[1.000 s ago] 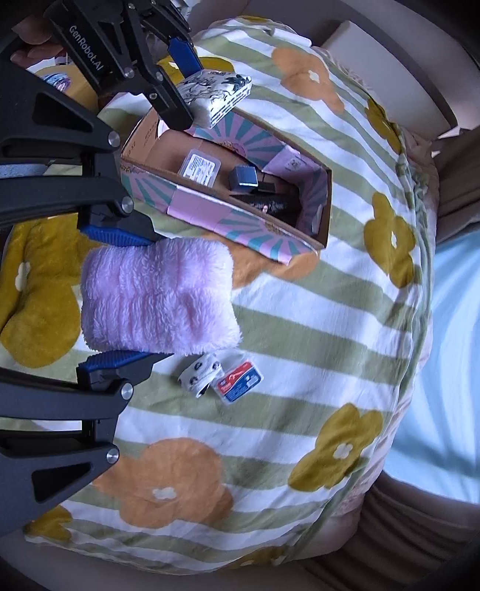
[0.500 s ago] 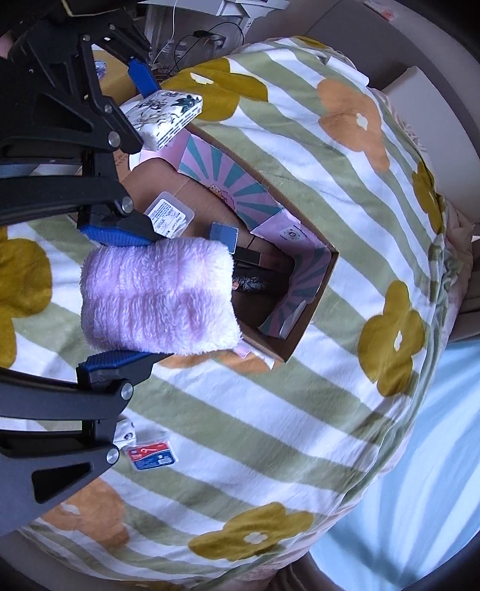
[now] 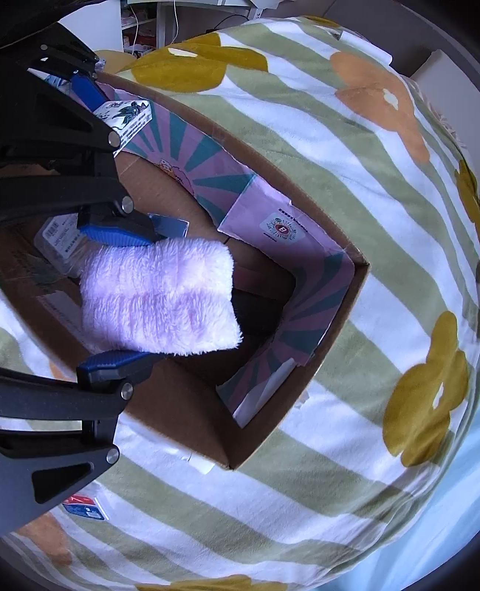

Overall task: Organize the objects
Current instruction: 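Open left tool dropping tissue pack while right tool releases sponge into box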

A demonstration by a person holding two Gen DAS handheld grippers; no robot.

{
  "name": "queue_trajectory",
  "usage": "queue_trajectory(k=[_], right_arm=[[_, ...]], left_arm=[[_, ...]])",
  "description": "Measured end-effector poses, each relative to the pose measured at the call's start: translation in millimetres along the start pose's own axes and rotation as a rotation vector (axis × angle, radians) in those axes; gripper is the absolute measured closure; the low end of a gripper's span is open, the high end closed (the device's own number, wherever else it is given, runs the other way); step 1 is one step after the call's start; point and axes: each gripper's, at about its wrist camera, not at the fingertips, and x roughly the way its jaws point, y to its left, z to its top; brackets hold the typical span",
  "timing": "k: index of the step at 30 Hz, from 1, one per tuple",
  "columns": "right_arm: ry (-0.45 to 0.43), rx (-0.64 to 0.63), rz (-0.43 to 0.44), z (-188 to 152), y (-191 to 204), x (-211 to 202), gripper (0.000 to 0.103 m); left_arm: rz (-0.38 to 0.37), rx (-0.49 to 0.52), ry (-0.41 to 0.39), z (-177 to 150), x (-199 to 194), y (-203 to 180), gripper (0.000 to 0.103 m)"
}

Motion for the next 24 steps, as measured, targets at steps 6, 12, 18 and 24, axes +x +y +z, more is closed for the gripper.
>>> queue_trajectory(k=[6,12,18,24], right_arm=[[0.002,0.01,0.002,12.1,-2.0,7.8,0.06],[-0.01,-0.002,0.022,23.3,-0.1,8.0,0.044],[-0.045,0.028,0.048,22.2,-5.1,0.8,0.013],[-0.04,0.043,0.044,15.5,-4.1,-2.4,0.013]], left_arm=[[0.004,-0.001,0.002,10.2,8.9,-6.1,0.038],[0.03,0.0,0.004,13.8,10.3,-7.5,0.02],[0.014,0.011,0.022,3.2,10.7,-9.4,0.0],[-0.002,-0.008,0.019,0.3,7.5,-5.5,0.0]])
